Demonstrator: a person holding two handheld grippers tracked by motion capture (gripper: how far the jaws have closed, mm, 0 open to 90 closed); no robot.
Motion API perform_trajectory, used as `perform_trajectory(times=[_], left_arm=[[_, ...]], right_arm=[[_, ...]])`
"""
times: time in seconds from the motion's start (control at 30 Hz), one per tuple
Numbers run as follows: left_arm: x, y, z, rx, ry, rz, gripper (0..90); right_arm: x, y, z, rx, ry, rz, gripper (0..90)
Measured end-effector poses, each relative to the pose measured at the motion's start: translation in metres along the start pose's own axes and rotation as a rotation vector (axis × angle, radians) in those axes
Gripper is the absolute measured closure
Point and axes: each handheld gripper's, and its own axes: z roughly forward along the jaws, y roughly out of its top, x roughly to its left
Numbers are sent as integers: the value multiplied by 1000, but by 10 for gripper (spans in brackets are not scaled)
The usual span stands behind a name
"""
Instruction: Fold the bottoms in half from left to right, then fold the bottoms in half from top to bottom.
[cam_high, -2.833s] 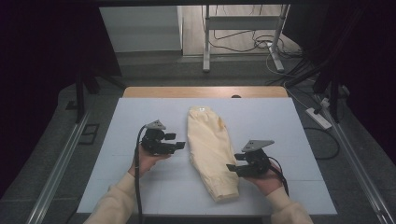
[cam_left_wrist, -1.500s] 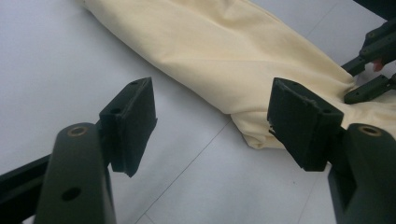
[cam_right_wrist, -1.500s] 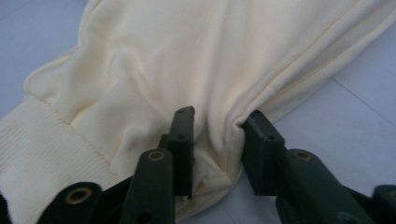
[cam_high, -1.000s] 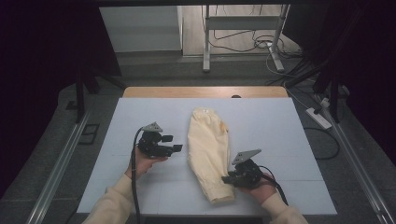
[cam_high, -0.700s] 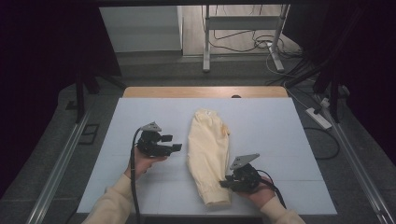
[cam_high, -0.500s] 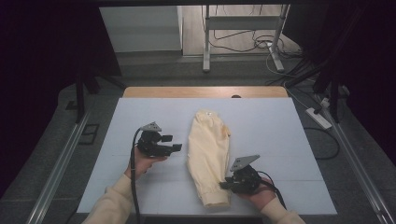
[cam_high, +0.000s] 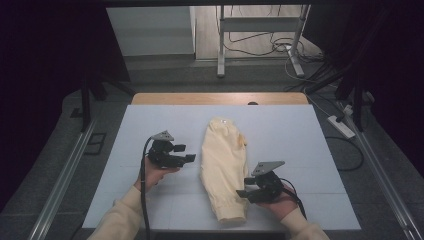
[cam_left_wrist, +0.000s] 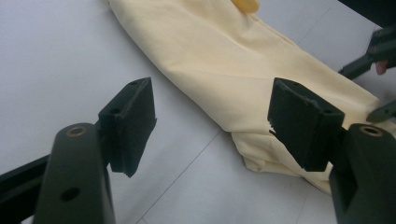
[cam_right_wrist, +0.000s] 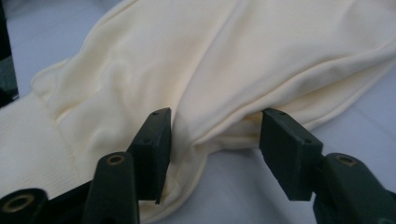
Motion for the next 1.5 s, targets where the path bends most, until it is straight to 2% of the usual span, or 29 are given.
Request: perform_trajectory(times=[0.17, 0.43, 0.63, 0.9, 1.5], left_arm=[[1, -1, -1, -3, -3, -3, 311], [0, -1, -1, 0, 2, 8, 310], [-1, 1, 1, 5, 5, 15, 309], [-2, 0, 2, 9, 10, 15, 306], [-2, 4, 8, 14, 11, 20, 306]], right_arm=[[-9, 5, -6, -50, -22, 20, 393], [-24, 12, -14, -120, -61, 40, 385], [-31, 12, -19, -143, -73, 42, 378], [-35, 11, -23, -152, -96, 43, 373], [-43, 16, -18, -124, -133, 35, 373]])
